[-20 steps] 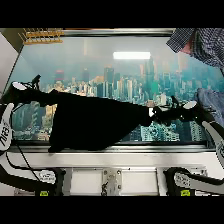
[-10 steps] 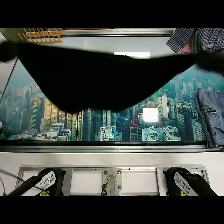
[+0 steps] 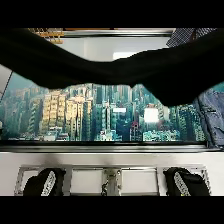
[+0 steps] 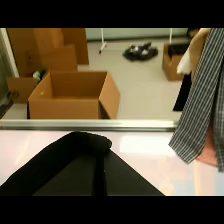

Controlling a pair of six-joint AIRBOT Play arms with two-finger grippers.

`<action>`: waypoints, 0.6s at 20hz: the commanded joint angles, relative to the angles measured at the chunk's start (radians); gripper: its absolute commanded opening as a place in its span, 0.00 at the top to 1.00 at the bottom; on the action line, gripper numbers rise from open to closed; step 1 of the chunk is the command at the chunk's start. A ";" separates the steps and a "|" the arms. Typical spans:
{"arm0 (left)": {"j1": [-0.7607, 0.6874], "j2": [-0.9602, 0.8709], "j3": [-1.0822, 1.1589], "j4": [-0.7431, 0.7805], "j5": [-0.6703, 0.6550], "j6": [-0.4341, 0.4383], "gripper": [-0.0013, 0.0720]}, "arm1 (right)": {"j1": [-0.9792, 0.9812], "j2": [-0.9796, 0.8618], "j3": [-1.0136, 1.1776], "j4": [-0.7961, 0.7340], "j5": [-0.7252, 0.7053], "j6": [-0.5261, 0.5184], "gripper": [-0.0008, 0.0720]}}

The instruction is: Fold the clothes and pants, and hang the long-sleeved shirts on hangers.

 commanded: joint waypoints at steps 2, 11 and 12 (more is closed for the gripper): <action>0.001 0.040 -0.002 0.063 0.005 -0.051 0.98 | 0.000 0.053 0.008 -0.030 0.027 0.005 0.98; -0.004 -0.362 -0.299 0.071 0.103 -0.087 0.98 | 0.044 -0.406 0.006 -0.020 0.269 0.077 0.98; -0.018 -0.425 -0.309 0.076 0.132 -0.087 0.97 | 0.065 -0.491 0.006 -0.021 0.252 0.071 0.98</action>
